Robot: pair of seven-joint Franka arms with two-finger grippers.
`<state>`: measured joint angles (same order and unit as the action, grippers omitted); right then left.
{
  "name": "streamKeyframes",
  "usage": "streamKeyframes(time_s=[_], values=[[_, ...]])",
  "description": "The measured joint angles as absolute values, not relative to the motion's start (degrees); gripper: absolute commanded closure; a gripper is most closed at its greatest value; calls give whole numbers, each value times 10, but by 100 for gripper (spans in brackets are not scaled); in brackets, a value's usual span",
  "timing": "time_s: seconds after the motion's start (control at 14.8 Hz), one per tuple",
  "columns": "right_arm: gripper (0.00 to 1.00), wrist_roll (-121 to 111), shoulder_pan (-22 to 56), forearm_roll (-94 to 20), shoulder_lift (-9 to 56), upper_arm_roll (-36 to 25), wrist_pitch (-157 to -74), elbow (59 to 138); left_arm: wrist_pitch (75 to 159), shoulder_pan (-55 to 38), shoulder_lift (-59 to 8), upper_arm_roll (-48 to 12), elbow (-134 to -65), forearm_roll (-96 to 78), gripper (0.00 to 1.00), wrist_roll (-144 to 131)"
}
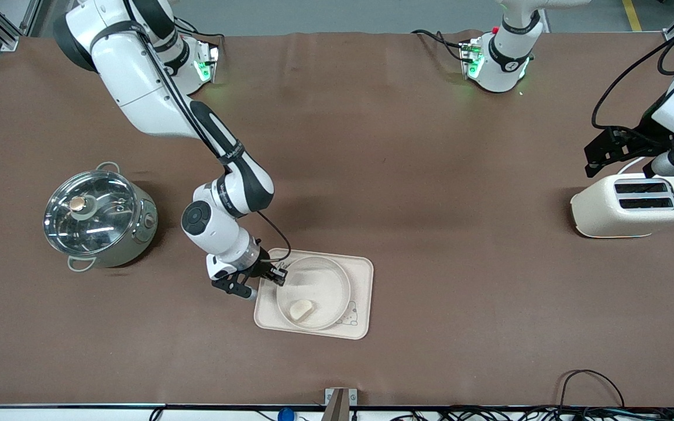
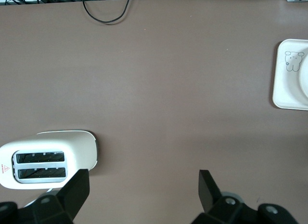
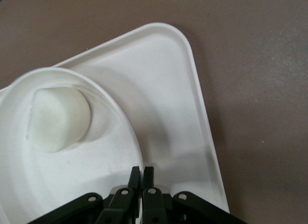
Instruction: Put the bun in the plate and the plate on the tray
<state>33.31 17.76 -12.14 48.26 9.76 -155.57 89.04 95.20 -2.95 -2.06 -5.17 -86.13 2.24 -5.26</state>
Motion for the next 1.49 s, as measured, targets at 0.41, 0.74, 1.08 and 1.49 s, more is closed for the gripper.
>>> streamKeyframes(time_s=[0.41,0.74,1.08,1.49], values=[[45,333,177,-121,483,102,-1556,891,952,-29,-21,-52,-861,22,0,-52],[10,333,167,-121,475,102,-1513,881,952,-29,-21,-52,-861,22,0,-52],[0,325,137,-120,424,101,-1414,861,952,-30,-21,-52,-861,19,0,-52],[0,174,36,-95,291,95,-1186,846,952,-29,-21,-52,-860,19,0,-52]])
